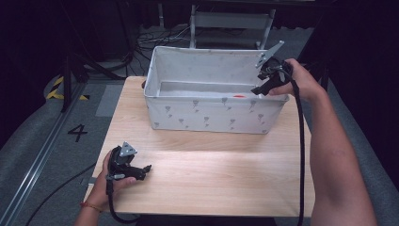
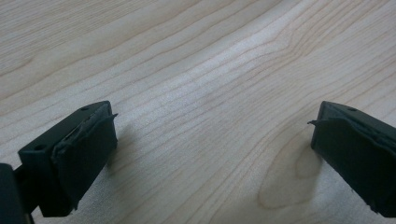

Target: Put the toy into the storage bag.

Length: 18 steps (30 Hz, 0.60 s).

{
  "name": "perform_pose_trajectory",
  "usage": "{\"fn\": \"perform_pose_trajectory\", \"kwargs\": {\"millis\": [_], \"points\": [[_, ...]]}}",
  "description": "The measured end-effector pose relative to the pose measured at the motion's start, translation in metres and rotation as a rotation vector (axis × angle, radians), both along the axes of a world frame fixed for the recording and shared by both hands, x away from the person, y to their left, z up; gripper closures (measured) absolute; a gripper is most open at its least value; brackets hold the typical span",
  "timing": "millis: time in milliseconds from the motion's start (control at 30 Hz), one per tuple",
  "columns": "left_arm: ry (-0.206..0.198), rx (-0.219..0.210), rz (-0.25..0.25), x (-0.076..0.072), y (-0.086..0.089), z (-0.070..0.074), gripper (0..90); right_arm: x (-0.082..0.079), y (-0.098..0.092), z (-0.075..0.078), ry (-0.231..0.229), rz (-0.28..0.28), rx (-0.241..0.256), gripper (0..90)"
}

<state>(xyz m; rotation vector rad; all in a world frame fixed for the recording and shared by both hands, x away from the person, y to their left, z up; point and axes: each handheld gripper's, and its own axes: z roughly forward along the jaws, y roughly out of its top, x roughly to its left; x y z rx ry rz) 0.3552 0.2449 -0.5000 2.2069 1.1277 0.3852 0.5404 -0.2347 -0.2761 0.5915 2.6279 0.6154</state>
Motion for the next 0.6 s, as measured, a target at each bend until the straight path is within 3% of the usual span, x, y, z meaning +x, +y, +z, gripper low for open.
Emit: {"fn": "perform_pose_trajectory", "kwargs": {"millis": [33,100,167,267,333,600], "points": [[0.0,0.0,0.0,0.0,0.0,0.0,0.5,-0.003,-0.002,0.001,-0.028,-0.021,0.023,27.3],[0.0,0.0,0.0,0.0,0.0,0.0,0.6,-0.01,-0.01,0.004,-0.035,-0.045,0.105,25.9],[0.001,0.001,-0.001,0.0,0.0,0.0,0.6,-0.014,-0.013,0.005,-0.056,-0.059,0.129,24.1],[0.0,0.0,-0.001,0.0,0.0,0.0,0.5,-0.022,-0.023,0.006,-0.106,-0.127,0.166,21.5],[0.0,0.003,-0.004,0.001,0.0,0.0,0.5,-0.027,-0.029,0.006,-0.122,-0.141,0.216,20.5],[-0.003,0.005,-0.01,0.002,-0.001,0.0,0.3,-0.052,-0.045,0.003,-0.197,-0.221,0.243,20.2]]}}
